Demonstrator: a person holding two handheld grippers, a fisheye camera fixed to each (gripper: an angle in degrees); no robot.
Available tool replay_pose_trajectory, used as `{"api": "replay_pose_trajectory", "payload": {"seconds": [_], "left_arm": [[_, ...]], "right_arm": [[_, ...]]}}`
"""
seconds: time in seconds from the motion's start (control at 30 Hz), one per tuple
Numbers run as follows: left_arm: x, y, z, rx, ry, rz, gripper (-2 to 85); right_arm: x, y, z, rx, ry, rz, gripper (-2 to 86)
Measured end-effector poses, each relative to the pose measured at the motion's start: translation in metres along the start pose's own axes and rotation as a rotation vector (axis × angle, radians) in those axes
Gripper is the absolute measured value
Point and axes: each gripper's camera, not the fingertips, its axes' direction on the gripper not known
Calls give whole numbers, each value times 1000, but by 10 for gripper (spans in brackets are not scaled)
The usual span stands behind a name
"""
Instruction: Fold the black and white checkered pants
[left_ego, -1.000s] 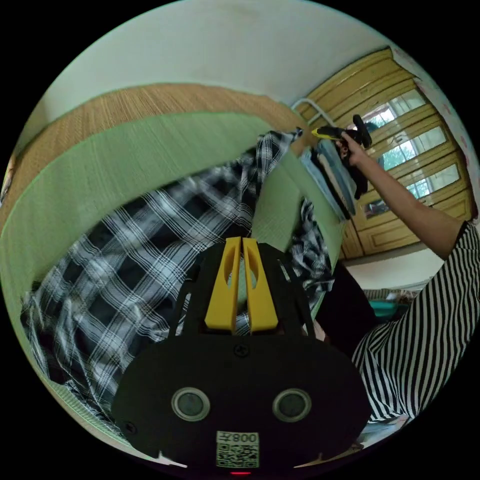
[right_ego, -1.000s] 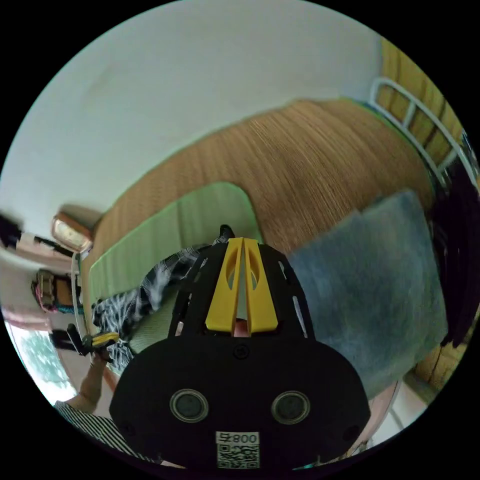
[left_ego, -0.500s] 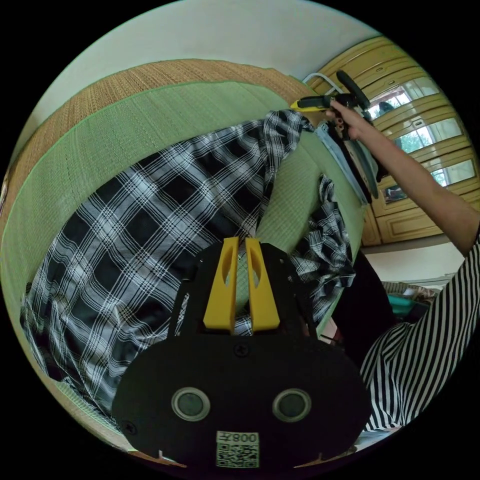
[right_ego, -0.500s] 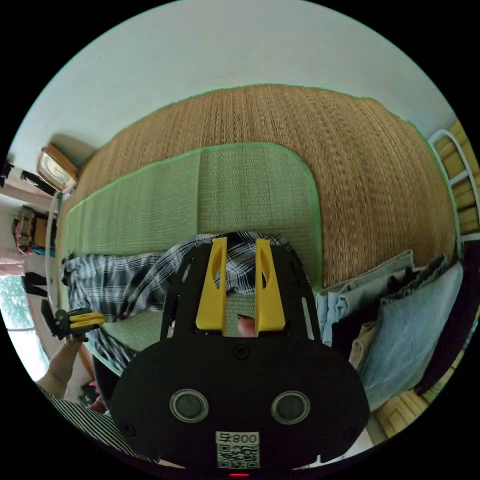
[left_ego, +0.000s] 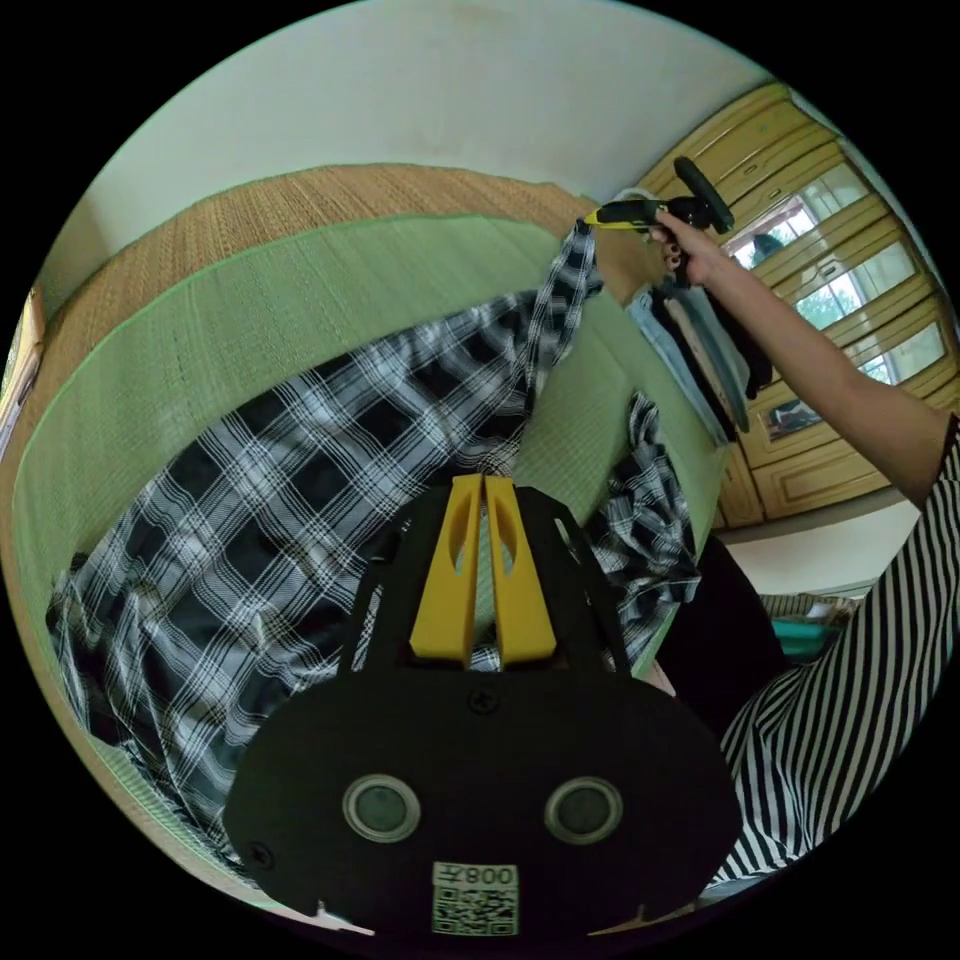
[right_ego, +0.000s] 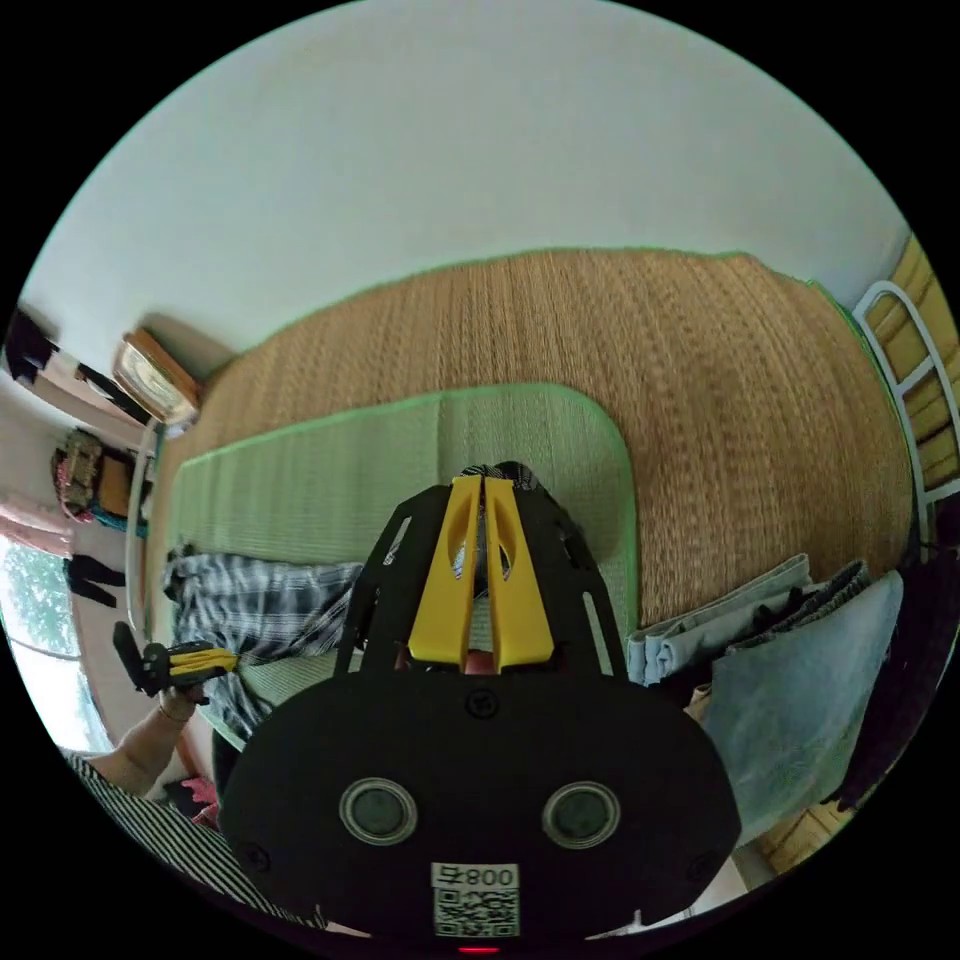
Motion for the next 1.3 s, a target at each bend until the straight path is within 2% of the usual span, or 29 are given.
{"api": "replay_pose_trajectory", "payload": {"seconds": [0.1, 0.23, 0.43, 0.57, 0.7, 0.87, 1.0, 1.07, 1.23, 1.3], "left_arm": [[8, 3, -18, 56, 15, 13, 4], [19, 13, -12, 21, 42, 30, 4], [26, 28, 30, -188, 78, -5, 2], [29, 31, 11, -109, 83, -12, 1], [15, 33, -18, -6, -23, -94, 1], [-25, 35, -36, 33, -228, -266, 1], [-61, 36, -37, -17, -356, -402, 1], [-69, 38, -40, 1, -345, -393, 1], [-83, 37, -58, -6, -487, -440, 1], [-84, 39, -63, 0, -464, -441, 1]], "right_arm": [[13, 6, -47, 102, -84, 6, 0], [42, 30, -64, 105, -153, 41, 0], [83, 77, -28, -51, 33, 191, 1], [55, 73, -6, -86, 26, 88, 1], [10, 41, 44, -146, 87, -44, 1], [-4, 20, 98, -246, 257, -64, 1], [4, 26, 96, -238, 299, -46, 1], [12, 30, 93, -239, 303, -11, 1], [25, 40, 88, -251, 279, 73, 1], [25, 43, 87, -260, 271, 89, 1]]}}
